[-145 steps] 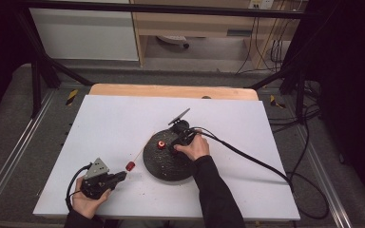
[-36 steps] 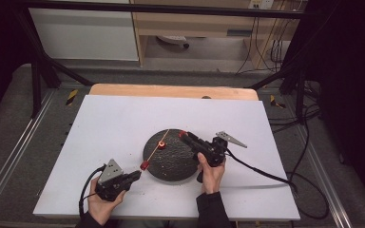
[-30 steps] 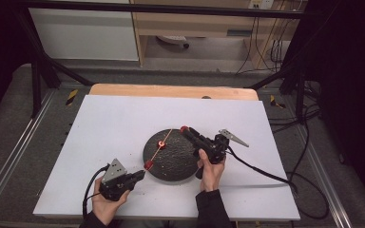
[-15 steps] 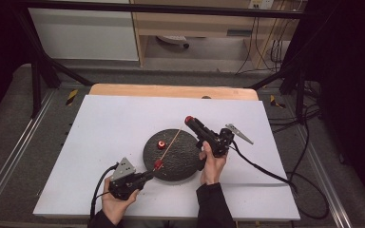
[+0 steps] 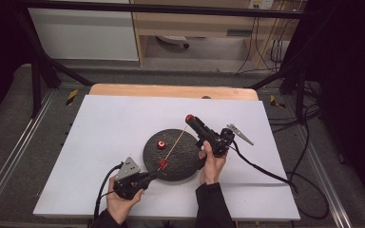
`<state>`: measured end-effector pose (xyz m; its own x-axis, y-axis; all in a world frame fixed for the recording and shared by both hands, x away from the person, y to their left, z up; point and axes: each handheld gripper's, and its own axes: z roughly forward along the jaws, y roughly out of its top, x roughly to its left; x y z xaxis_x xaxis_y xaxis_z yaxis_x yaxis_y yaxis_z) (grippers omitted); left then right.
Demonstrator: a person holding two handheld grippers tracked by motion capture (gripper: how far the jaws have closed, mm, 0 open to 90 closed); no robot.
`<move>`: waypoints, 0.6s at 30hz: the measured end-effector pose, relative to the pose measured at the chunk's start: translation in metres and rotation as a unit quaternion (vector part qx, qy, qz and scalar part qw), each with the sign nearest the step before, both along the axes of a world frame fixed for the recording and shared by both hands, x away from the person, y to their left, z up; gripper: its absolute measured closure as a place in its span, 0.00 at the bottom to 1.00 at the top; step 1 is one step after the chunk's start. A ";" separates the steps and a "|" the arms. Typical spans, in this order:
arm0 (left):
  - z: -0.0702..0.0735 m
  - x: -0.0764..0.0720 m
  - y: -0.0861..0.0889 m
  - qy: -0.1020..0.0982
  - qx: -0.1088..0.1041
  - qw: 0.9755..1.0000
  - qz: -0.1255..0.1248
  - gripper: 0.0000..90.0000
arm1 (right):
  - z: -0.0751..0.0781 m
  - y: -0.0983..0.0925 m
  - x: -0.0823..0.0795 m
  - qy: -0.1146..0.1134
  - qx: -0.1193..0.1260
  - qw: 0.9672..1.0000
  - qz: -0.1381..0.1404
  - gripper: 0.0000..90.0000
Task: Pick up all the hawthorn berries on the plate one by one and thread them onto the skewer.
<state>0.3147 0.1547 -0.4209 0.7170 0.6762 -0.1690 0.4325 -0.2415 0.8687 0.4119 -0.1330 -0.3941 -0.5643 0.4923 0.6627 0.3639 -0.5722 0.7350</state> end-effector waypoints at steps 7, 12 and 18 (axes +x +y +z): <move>0.000 0.000 -0.002 0.000 -0.001 1.000 0.000 0.98 | 0.000 0.000 -0.001 0.000 0.003 1.000 0.000 0.68; -0.001 0.000 -0.003 -0.001 -0.002 1.000 -0.001 0.98 | 0.000 0.000 -0.001 -0.003 0.004 1.000 -0.002 0.69; -0.001 -0.001 -0.004 -0.003 0.000 1.000 -0.001 0.98 | 0.000 0.000 -0.001 -0.002 0.002 1.000 -0.002 0.69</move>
